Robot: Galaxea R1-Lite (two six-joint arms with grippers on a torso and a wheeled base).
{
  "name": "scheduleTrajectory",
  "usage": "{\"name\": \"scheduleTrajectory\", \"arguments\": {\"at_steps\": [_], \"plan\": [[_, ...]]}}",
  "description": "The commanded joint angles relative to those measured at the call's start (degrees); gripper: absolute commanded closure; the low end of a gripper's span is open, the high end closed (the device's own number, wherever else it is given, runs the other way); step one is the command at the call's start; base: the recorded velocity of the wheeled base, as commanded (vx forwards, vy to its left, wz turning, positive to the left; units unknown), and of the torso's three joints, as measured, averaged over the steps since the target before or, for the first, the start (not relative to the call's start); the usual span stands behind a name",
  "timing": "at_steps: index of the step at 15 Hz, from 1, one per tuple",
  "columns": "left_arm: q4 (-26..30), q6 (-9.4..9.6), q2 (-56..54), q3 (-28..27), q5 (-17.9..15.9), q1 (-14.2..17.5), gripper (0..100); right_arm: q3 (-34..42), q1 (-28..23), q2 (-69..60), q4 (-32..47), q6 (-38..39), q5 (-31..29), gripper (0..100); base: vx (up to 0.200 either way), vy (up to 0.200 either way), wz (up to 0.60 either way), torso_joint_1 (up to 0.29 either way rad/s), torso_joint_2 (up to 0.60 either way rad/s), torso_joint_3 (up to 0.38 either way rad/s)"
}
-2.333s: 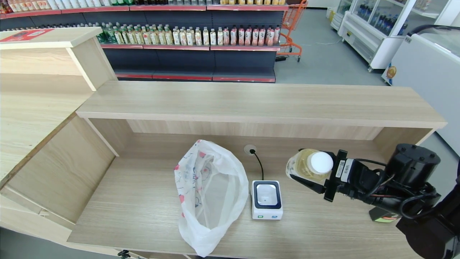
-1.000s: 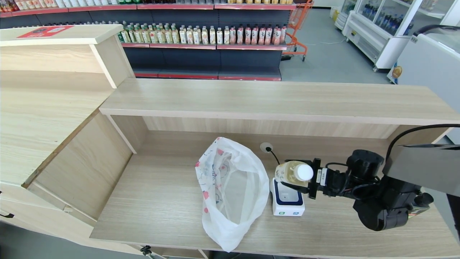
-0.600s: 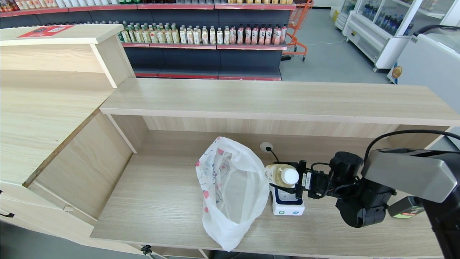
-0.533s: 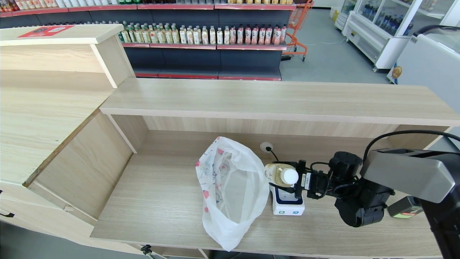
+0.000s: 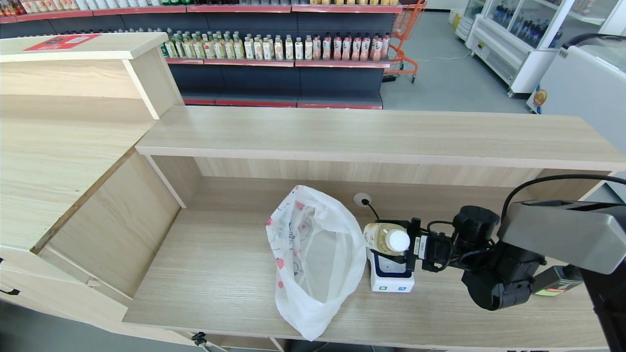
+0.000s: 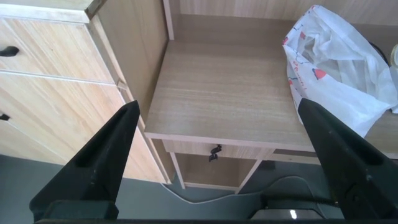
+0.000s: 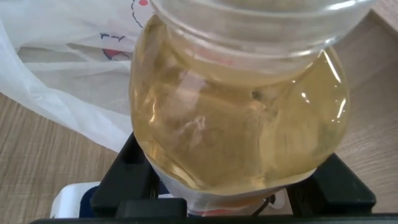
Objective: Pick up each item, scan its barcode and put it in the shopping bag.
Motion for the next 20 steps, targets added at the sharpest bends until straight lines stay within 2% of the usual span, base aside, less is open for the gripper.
{"name": "scheduleTrajectory", "arguments": {"at_steps": [1,8,16,18,20], "plan": [[0.0,0.0,0.0,0.0,0.0,0.0,0,3.4,-0.4,-3.7,-0.4,-1.0,0.1,100,0.0,0.0,0.0,0.0,0.0,0.0],[0.0,0.0,0.0,0.0,0.0,0.0,0,4.6,-3.0,-1.5,-0.4,-5.0,0.0,100,0.0,0.0,0.0,0.0,0.0,0.0],[0.0,0.0,0.0,0.0,0.0,0.0,0,4.7,-3.0,-1.4,0.2,-6.1,-0.1,100,0.0,0.0,0.0,0.0,0.0,0.0],[0.0,0.0,0.0,0.0,0.0,0.0,0,5.0,-3.0,-5.2,3.2,-4.6,-1.7,100,0.0,0.0,0.0,0.0,0.0,0.0],[0.0,0.0,0.0,0.0,0.0,0.0,0,5.0,-4.4,-12.9,9.9,2.7,-2.4,100,0.0,0.0,0.0,0.0,0.0,0.0]]}}
